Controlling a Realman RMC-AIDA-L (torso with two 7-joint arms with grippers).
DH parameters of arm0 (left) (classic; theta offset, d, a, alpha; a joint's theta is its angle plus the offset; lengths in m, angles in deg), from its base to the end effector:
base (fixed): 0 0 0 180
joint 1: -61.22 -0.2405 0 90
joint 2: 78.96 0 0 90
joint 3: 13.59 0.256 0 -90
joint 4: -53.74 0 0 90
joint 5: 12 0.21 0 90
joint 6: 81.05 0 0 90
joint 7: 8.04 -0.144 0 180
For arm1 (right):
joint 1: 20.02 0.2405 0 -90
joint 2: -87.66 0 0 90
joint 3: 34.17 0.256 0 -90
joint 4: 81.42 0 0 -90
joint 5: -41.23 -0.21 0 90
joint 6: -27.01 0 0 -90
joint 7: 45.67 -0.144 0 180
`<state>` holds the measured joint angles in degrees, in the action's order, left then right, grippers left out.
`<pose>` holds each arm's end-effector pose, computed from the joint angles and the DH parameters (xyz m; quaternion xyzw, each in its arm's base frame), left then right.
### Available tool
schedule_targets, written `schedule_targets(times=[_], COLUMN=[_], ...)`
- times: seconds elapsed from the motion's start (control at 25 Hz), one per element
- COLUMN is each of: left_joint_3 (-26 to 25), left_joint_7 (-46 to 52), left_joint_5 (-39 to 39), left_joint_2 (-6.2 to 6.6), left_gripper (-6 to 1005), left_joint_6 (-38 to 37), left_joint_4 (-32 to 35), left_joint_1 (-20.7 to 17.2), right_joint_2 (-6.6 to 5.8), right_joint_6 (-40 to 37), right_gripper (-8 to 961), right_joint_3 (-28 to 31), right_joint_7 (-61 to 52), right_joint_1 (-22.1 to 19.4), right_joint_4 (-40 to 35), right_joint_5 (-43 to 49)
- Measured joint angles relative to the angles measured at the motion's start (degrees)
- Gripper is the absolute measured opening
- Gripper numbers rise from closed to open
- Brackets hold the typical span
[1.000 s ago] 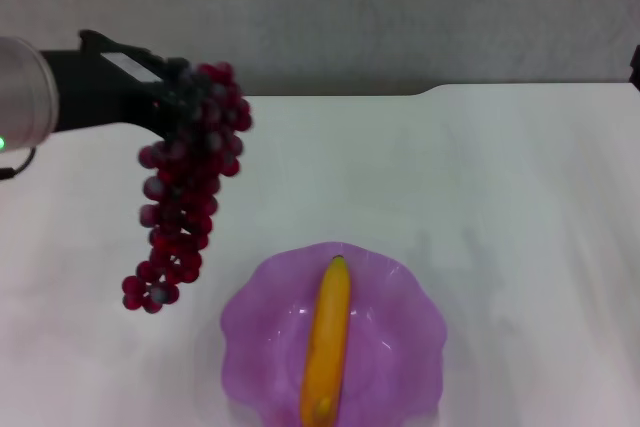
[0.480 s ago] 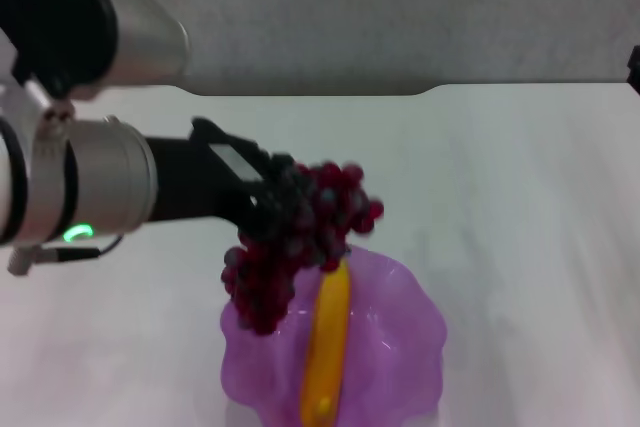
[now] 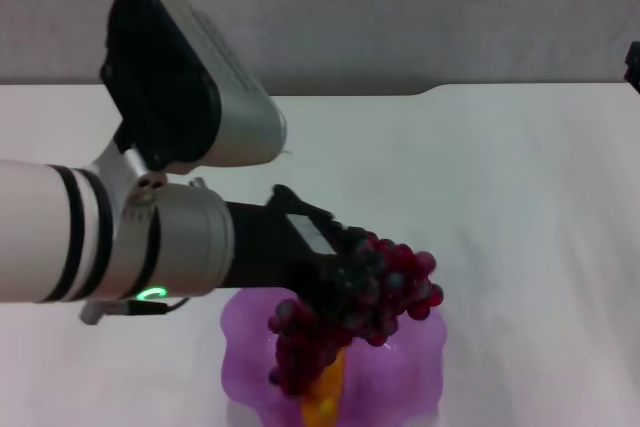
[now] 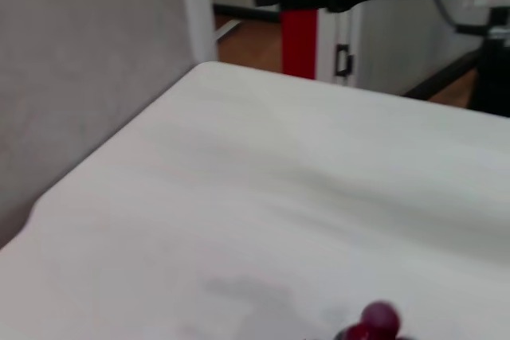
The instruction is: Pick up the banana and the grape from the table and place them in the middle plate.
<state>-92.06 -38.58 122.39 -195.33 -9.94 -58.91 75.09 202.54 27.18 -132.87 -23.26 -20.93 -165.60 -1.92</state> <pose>-0.0889 0.2780 -0.0028 -0.9652 -0.1504 -0.0371 0.2105 0.2481 0.3442 0.0690 -0.7032 0.3106 0.2311 0.5964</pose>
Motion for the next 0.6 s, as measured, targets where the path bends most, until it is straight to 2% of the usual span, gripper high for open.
schedule_targets(times=[0.24, 0.6], left_joint_3=[0.34, 0.38], left_joint_7=[-1.34, -6.2], left_joint_5=[-1.79, -1.42], left_joint_2=[0.02, 0.01], left_gripper=[190, 190], left_joint_6=[-1.36, -12.09], left_joint_4=[3.16, 21.18], left_joint_1=[1.15, 4.65], right_joint_2=[0.0, 0.0], right_joint_6=[-0.01, -0.01], right_gripper=[606, 607], right_joint_3=[-0.17, -0.18], right_joint_7=[0.0, 0.0], right_joint_1=[0.31, 0.42], right_joint_4=[-0.03, 0.11], right_joint_5=[0.0, 0.0])
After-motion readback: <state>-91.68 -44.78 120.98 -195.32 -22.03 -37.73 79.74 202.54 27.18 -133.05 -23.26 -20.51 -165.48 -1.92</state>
